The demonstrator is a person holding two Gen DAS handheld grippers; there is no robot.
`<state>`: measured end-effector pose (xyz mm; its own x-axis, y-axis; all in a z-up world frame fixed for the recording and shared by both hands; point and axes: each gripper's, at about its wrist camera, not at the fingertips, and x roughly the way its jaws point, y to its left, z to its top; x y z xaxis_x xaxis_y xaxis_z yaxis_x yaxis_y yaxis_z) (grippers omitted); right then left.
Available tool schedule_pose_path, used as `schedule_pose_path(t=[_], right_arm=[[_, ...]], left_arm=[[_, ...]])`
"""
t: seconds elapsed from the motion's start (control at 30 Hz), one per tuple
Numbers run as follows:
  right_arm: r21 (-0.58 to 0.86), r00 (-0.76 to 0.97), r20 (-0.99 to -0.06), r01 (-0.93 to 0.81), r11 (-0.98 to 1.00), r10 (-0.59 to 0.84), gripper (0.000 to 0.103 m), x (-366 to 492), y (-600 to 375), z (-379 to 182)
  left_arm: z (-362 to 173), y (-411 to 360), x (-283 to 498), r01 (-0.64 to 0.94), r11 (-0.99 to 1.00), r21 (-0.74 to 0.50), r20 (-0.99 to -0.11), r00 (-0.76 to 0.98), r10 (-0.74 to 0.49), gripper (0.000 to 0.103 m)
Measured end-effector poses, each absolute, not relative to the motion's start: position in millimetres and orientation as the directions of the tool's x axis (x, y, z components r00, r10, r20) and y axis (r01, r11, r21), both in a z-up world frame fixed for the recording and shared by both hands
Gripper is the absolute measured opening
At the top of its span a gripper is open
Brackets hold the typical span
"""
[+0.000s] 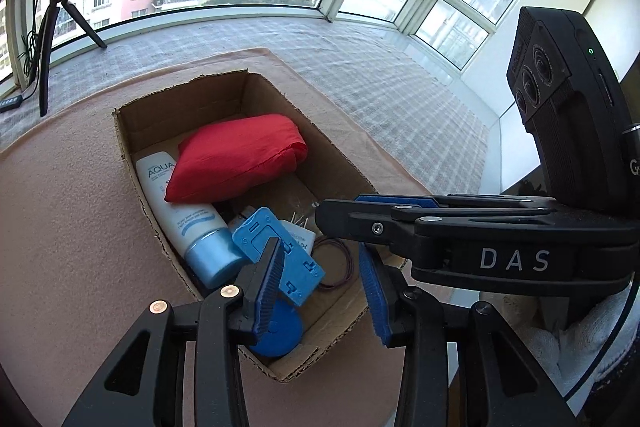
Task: Organize objects
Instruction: 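Open the right tool to drop the phone stand into the box, then move both tools to the Vinda tissue pack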
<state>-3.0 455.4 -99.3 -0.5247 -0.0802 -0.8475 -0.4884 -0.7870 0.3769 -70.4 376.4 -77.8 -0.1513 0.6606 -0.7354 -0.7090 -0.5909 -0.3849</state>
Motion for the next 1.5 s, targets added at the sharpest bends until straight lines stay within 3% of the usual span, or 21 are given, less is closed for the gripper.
schedule_pose_path(t=[0.07,0.37,0.8,1.03,1.5], right_arm=[[0.380,-0.525,-0.847,-0.489,-0.785,-0.083,0.031,-4,454,-100],[0.391,-0.527,-0.843,-0.459,-0.798,-0.110,0.032,-20,436,-99],[0.409,-0.517,-0.833,-0.332,-0.850,-0.199,0.038,-76,367,-95],[0.412,-0.494,-0.832,-0.244,-0.878,-0.253,0.044,-108,319,-99],[0.436,-0.453,-0.823,-0.120,-0.892,-0.341,0.044,-159,242,-100]], left_arm=[[-77,369,-71,-0.700,-0.600,-0.386,-0.735,-0.160,0.659,0.042],[-69,318,-83,-0.648,-0.661,-0.379,-0.738,-0.219,0.639,0.043],[-68,198,-104,-0.498,-0.789,-0.360,-0.750,-0.349,0.562,0.049],[-77,123,-106,-0.408,-0.850,-0.333,-0.771,-0.400,0.495,0.052],[-94,-36,-98,-0.150,-0.943,-0.299,-0.794,-0.509,0.332,0.056]])
